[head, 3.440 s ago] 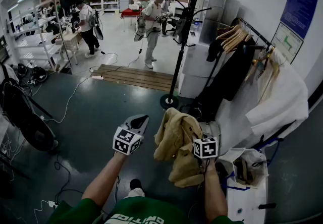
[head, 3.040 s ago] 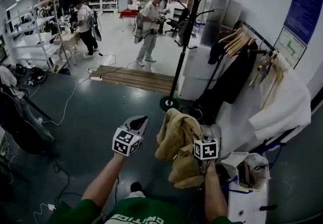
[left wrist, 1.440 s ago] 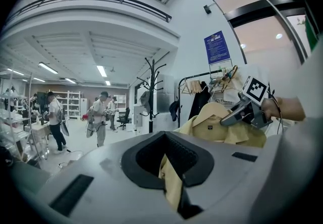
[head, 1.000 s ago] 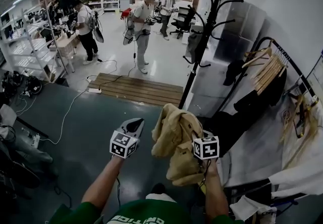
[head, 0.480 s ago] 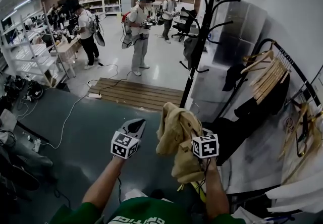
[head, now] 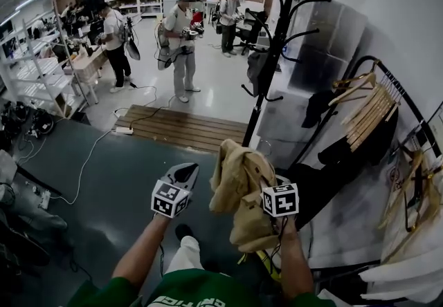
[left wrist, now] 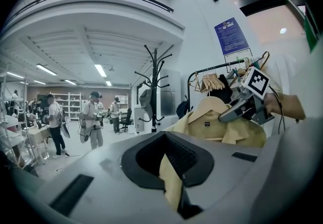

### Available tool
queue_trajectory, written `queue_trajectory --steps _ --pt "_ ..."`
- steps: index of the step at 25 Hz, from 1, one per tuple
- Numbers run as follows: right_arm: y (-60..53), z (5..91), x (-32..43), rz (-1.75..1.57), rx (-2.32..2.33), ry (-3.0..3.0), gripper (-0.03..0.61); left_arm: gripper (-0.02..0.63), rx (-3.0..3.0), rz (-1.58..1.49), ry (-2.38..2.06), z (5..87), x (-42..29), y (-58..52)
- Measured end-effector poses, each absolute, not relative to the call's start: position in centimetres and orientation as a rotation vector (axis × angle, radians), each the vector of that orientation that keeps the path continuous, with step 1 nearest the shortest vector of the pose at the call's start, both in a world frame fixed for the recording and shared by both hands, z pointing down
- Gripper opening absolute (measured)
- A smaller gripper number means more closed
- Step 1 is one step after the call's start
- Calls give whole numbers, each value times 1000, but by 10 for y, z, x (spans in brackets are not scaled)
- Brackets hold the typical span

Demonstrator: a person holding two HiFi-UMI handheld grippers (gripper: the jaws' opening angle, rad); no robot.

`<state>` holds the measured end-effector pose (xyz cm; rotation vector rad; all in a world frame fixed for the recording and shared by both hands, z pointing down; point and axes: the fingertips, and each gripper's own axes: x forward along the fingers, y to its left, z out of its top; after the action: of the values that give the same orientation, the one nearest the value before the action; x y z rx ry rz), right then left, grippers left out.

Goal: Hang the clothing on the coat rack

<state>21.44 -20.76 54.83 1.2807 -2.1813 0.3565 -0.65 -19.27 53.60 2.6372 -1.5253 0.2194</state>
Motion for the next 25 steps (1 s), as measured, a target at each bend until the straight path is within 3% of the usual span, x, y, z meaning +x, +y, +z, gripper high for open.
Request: queue_trajectory --steps 25 --pt "-406 532 158 380 1353 -2139 67 3 2751 157 -1404 512 -51 -411"
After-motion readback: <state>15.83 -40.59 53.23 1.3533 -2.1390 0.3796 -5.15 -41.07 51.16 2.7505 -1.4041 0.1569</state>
